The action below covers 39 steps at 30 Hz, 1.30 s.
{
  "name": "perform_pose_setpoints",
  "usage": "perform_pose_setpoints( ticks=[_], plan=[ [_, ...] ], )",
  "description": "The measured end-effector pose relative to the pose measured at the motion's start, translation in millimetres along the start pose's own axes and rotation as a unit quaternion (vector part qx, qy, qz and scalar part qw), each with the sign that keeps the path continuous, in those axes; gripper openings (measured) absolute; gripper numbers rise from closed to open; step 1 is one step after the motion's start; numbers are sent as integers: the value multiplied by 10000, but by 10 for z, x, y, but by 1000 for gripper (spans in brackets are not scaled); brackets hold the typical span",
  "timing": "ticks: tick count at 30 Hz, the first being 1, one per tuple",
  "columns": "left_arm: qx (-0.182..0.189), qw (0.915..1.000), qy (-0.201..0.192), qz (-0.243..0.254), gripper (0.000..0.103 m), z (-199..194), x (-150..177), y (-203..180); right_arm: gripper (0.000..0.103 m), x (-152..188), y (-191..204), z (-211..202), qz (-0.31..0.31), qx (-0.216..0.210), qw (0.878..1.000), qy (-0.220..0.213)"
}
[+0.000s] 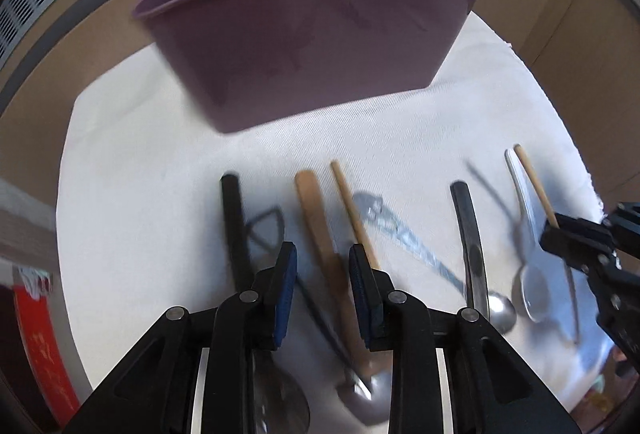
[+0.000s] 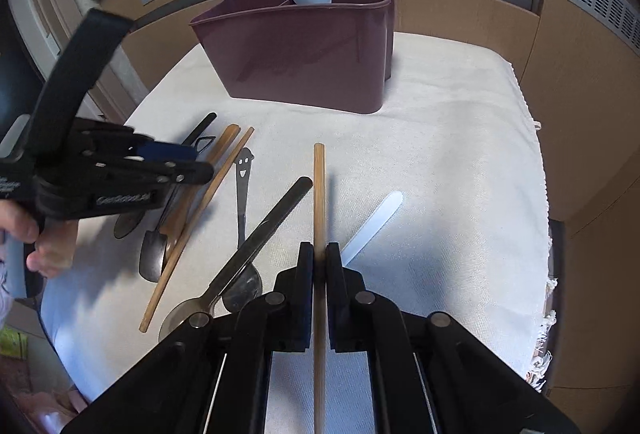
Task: Organize utensils
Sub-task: 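Lift the chopstick with the right tool while the left tool grasps the wooden spoon, then carry the chopstick and wooden spoon to the caddy and release both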
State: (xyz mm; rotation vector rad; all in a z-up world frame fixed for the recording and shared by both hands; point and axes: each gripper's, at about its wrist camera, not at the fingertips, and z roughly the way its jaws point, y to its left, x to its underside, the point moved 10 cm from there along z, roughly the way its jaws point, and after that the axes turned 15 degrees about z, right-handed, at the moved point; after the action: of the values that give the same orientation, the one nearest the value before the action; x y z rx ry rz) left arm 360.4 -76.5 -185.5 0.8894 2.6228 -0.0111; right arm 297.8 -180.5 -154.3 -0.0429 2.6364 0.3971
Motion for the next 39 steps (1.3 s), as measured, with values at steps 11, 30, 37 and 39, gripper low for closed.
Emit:
perform_pose_setpoints(
  ticks=[11, 30, 37, 39],
  plan=[
    [173, 9917, -1188, -459, 11, -468, 77, -181, 6, -77, 72, -163, 119, -245, 9993, -261],
    [-341, 9456, -3138, -787, 11, -1981, 20, 21, 6, -296, 461, -961, -193, -437, 9911, -1239],
    [-525, 9311, -3567, -556, 11, -2433, -243, 71, 6, -537, 571, -1179, -348, -472, 9856, -1588],
    [-604, 9239, -3749, -477, 11, -2628, -369, 127, 6, -747, 648, -1380, -458, -529, 9801, -1859]
  ],
)
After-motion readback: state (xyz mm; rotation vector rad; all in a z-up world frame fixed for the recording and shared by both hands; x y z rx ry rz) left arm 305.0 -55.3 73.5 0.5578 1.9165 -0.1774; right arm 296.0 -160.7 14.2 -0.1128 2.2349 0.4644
